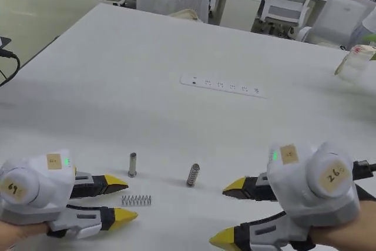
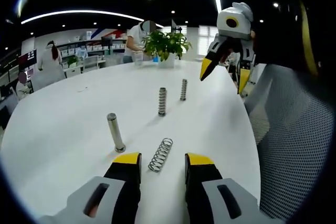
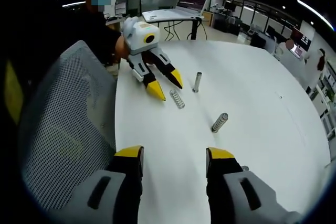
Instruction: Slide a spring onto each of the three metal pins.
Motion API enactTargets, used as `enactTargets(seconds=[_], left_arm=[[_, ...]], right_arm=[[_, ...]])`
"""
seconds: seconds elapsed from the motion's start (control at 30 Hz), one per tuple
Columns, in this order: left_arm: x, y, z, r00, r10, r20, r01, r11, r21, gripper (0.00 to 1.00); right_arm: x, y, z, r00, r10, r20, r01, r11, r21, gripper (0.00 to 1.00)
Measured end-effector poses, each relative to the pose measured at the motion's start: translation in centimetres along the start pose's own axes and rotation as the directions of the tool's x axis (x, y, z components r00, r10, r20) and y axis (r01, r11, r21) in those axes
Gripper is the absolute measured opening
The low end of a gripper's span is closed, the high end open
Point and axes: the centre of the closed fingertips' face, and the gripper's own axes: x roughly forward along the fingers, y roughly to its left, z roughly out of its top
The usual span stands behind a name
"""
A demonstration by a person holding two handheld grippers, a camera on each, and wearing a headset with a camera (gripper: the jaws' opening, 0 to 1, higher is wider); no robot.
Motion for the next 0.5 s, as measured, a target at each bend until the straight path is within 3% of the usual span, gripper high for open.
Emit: enactTargets(seconds=[0.23,0.33,0.5], left_arm=[[0.2,0.0,-0.3,0.9999,-0.004,-0.011,0.004,1.000,0.006,0.21],[0.4,0.1,-0.4,0.9999,-0.004,-0.016,0.004,1.000,0.008,0.20],[0.5,0.1,-0.5,0.9998,-0.005,-0.020,0.005,1.000,0.012,0.20]], right_arm=[[-0.3,-0.1,-0.1,0.9975,-0.032,0.064,0.027,0.997,0.067,0.63],[-0.5,0.0,0.1,0.9952,-0.034,0.092,0.024,0.995,0.101,0.66],[-0.8,0.1,1.2,0.9848,-0.044,0.168,0.019,0.989,0.148,0.79]])
